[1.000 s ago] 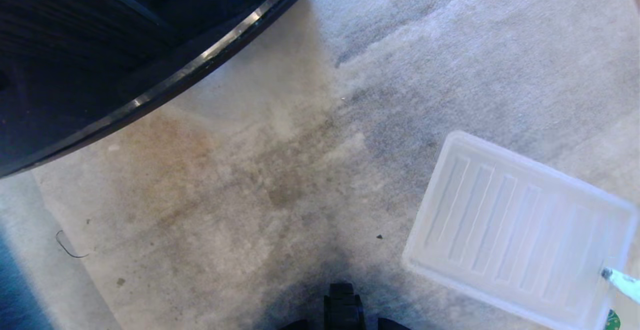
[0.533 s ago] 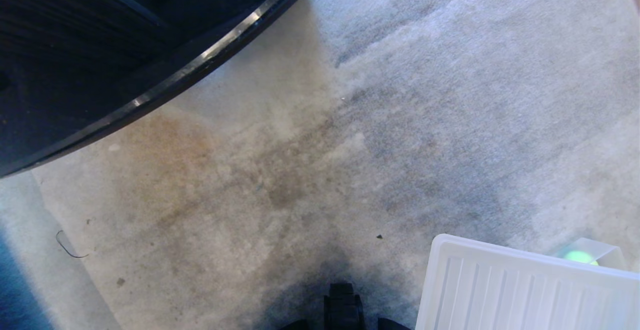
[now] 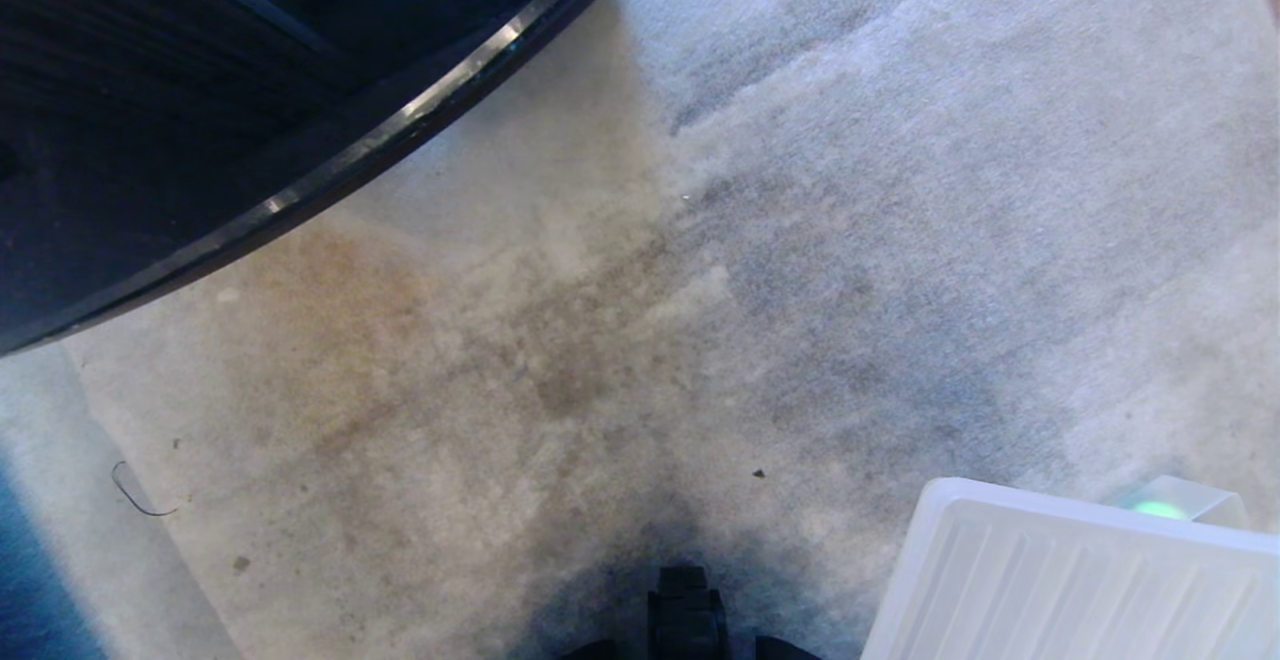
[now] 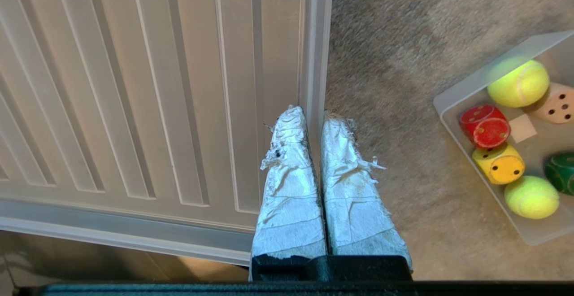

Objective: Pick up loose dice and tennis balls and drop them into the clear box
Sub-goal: Close the lid

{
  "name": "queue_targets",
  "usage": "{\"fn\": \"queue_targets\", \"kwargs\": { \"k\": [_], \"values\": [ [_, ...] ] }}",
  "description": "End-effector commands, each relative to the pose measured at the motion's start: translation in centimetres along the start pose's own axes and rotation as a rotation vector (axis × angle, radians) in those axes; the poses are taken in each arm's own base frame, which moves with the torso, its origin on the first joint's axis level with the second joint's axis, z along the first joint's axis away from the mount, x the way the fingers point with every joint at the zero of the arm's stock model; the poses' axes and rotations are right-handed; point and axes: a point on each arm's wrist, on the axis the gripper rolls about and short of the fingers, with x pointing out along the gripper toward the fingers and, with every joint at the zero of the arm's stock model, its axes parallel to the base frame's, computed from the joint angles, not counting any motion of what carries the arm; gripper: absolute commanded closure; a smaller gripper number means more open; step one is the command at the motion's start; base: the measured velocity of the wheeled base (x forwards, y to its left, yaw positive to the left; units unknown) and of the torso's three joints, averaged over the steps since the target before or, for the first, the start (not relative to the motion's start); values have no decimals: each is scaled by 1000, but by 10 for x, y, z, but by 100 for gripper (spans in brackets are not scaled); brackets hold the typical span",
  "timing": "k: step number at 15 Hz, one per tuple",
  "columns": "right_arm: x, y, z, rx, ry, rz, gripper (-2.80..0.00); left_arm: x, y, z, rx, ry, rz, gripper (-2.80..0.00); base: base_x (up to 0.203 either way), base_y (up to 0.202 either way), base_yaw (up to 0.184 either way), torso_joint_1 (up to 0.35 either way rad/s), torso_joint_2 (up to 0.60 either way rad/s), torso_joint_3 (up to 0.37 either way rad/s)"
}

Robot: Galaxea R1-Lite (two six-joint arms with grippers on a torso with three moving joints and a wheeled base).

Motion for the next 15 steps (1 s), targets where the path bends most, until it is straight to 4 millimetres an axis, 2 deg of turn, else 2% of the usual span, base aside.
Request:
{"fn": "queue_targets", "kwargs": {
  "k": [1, 9, 13, 15],
  "values": [
    [-4, 0, -1, -5, -46, 2, 0, 0, 0, 0, -1, 0, 0, 0, 0, 0, 0, 0, 0, 0],
    [-3, -3, -3, -41, -62, -124, 0, 0, 0, 0, -1, 1, 0, 0, 0, 0, 0, 0, 0, 0],
    [-1, -4, -8, -209, -32, -111, 0, 0, 0, 0, -1, 1, 1, 0, 0, 0, 0, 0, 0, 0],
    [-1, -4, -8, -235, -26, -67, 0, 0, 0, 0, -1, 0, 1, 0, 0, 0, 0, 0, 0, 0]
  ]
}}
